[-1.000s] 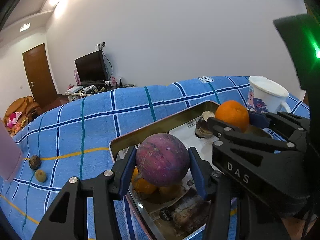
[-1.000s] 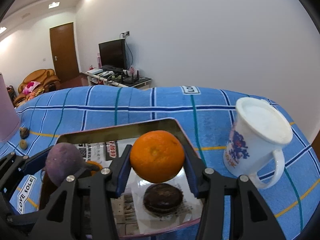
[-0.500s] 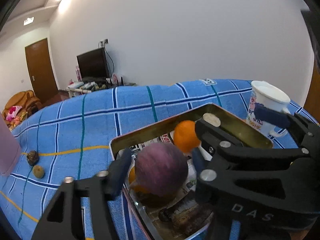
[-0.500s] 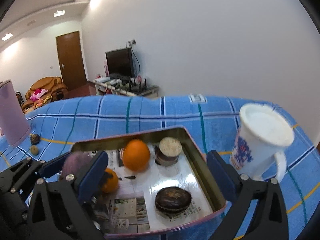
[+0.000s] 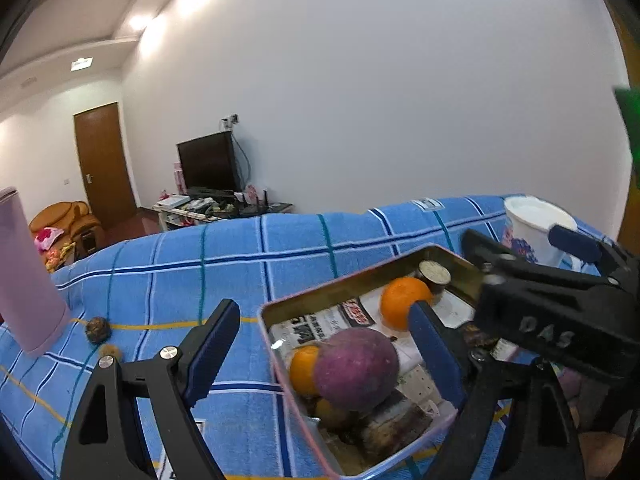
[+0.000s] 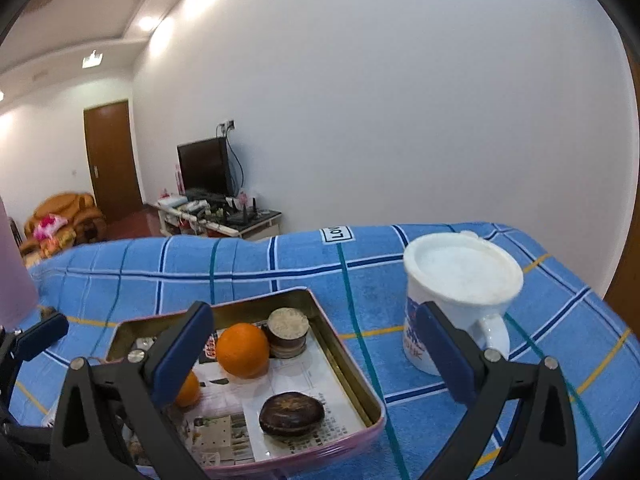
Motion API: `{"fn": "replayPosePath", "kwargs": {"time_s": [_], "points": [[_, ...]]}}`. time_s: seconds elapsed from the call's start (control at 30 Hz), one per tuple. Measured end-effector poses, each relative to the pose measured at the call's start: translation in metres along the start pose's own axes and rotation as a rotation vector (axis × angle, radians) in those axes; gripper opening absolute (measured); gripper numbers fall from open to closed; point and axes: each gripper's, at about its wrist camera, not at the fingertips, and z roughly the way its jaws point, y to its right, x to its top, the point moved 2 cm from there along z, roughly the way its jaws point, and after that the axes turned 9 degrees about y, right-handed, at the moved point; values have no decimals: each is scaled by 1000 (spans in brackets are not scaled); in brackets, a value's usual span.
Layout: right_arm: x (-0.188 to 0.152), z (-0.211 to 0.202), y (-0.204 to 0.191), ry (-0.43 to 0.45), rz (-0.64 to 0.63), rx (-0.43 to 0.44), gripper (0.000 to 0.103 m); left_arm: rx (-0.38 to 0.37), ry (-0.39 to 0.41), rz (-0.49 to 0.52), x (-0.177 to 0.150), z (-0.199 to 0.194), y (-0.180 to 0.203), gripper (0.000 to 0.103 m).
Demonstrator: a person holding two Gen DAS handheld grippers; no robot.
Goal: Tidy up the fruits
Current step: 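Open the left tool to drop the beet while the right tool drops the orange, then withdraw both open tools from the tin toward the root chunk and small fruit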
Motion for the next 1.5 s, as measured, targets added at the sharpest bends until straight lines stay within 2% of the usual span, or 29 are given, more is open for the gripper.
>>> {"fn": "replayPosePath", "kwargs": {"time_s": [0.27, 0.43, 0.53, 0.7, 0.8, 1.17, 1.5], "points": [[7, -20, 14, 137, 77, -16, 103, 101, 95, -30, 2, -19, -14, 87], [8, -30, 11, 185, 89, -39, 103, 149, 137, 37, 0, -24, -13, 88], [4, -31, 4, 176, 70, -43, 103, 151, 117, 54, -1, -21, -11, 88], [-3, -31, -17, 163, -6, -51, 103, 131, 84, -3, -4, -21, -24, 88], [-6, -39, -23, 190, -40, -59, 103, 124, 76, -35, -7, -25, -32, 88], [-10, -58, -12, 200, 35, -83, 103, 126, 85, -38, -11, -35, -36, 90], [-13, -80, -18, 216, 19, -118, 103, 132, 54, -46, -17, -46, -47, 90]]}}
